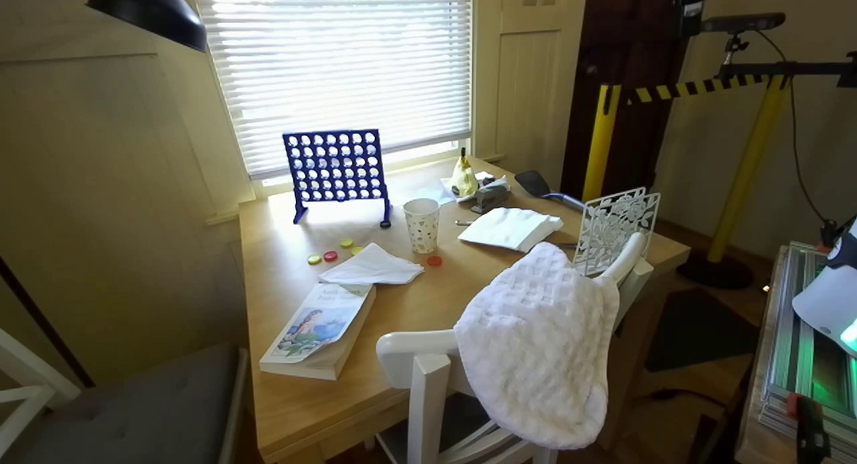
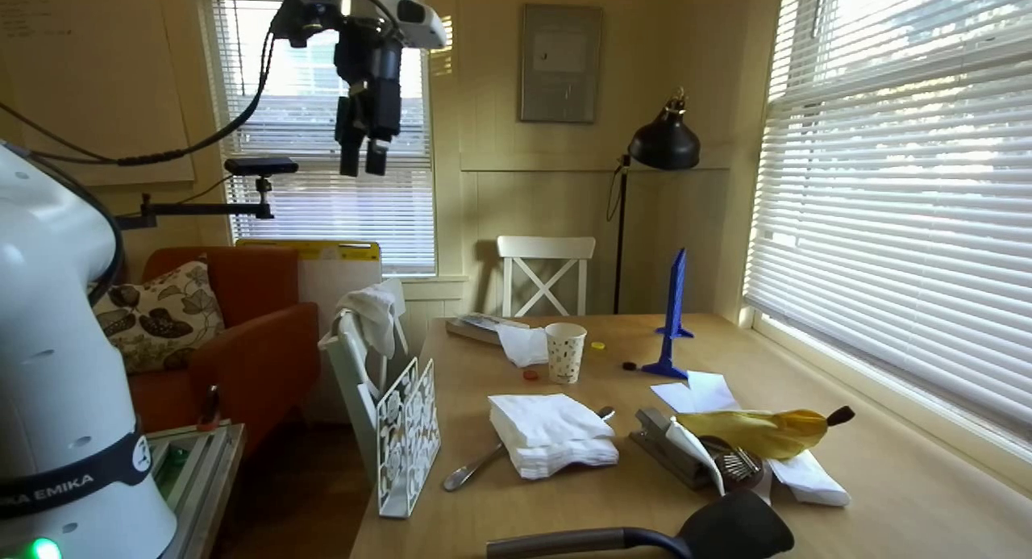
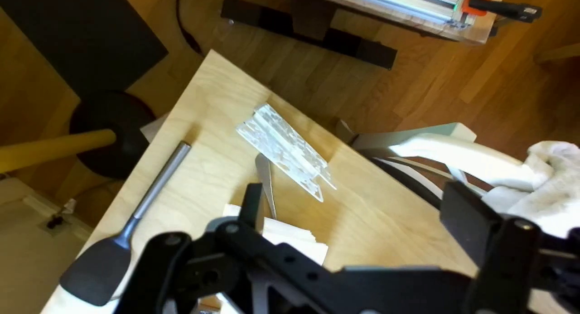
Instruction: Put some of the napkins inside the white napkin holder
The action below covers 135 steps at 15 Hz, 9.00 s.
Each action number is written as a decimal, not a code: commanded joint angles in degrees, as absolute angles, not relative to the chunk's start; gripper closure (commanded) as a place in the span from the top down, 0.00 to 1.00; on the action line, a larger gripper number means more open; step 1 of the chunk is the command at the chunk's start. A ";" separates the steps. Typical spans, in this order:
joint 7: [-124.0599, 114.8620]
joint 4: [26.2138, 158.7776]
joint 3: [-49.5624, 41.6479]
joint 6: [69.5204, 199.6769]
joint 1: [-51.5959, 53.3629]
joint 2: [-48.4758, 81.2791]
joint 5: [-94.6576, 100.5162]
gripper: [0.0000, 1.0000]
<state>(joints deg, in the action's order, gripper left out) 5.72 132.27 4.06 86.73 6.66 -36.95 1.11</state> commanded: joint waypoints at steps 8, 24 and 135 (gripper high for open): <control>11.59 137.70 -5.48 97.26 1.36 -34.16 0.69 1.00; 55.95 126.50 -24.20 107.15 5.44 0.76 -27.55 1.00; 42.09 111.79 2.58 120.07 -8.57 33.55 -46.90 1.00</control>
